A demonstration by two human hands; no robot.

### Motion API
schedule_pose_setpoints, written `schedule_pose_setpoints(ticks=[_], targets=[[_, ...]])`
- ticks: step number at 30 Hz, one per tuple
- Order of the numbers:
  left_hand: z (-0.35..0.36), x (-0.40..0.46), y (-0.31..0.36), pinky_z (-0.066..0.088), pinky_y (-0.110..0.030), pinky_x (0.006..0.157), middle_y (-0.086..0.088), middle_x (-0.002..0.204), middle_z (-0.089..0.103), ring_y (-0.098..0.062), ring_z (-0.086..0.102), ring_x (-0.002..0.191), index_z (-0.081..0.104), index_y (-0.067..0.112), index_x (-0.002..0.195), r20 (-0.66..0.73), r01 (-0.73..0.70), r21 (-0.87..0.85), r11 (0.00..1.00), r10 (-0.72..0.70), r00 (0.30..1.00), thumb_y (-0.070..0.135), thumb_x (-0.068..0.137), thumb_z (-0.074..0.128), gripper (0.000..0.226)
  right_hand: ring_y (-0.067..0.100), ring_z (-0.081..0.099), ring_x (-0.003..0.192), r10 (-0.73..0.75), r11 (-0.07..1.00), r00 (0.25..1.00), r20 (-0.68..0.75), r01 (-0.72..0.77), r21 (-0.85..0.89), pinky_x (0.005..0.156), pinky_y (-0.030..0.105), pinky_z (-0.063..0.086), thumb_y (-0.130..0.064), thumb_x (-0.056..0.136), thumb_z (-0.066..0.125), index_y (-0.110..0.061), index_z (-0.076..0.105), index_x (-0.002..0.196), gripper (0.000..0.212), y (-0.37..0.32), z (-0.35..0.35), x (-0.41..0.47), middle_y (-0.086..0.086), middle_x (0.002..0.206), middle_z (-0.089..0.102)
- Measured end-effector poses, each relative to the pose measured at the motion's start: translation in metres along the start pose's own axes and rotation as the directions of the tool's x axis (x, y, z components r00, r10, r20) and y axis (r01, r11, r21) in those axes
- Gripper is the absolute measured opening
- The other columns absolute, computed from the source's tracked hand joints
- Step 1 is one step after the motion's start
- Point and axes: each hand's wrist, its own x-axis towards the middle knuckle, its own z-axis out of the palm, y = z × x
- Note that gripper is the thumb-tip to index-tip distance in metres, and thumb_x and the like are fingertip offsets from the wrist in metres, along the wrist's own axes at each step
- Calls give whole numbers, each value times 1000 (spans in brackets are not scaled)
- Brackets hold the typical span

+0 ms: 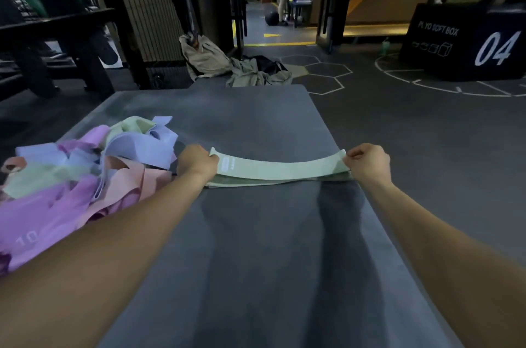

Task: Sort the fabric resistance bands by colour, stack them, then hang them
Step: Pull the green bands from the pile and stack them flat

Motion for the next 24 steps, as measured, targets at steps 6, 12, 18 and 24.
schedule_pose_setpoints(ticks=[6,12,18,24], targets=[[9,3,-8,42,-29,72,-9,99,64,-32,59,91,64,8,99,-21,-42,183,982,46,999,19,87,56,18,33,61,95,-36,996,999,2,36,-87,78,31,47,-12,88,55,-10,67,98,15,8,15,2,16,103,67],[11,0,-11,39,-28,66,-11,102,64,-30,59,89,62,6,99,54,-85,310,947,72,996,14,85,57,17,25,52,79,-97,985,995,10,97,-142,70,31,44,-7,89,49,-5,61,98,15,6,20,-1,16,101,63],[5,0,-12,44,-31,71,-11,111,60,-32,59,98,58,7,104,65,-103,273,956,88,994,13,82,62,24,32,51,99,-101,972,995,24,104,-212,79,37,44,-5,90,48,-3,58,106,19,4,23,-3,18,115,55],[3,5,-17,42,-39,97,-9,133,43,-29,51,117,47,11,126,80,-315,237,919,304,949,23,86,61,44,33,39,118,-367,863,921,132,390,-321,93,34,34,-11,86,59,-7,56,120,34,-15,27,-5,13,123,49]])
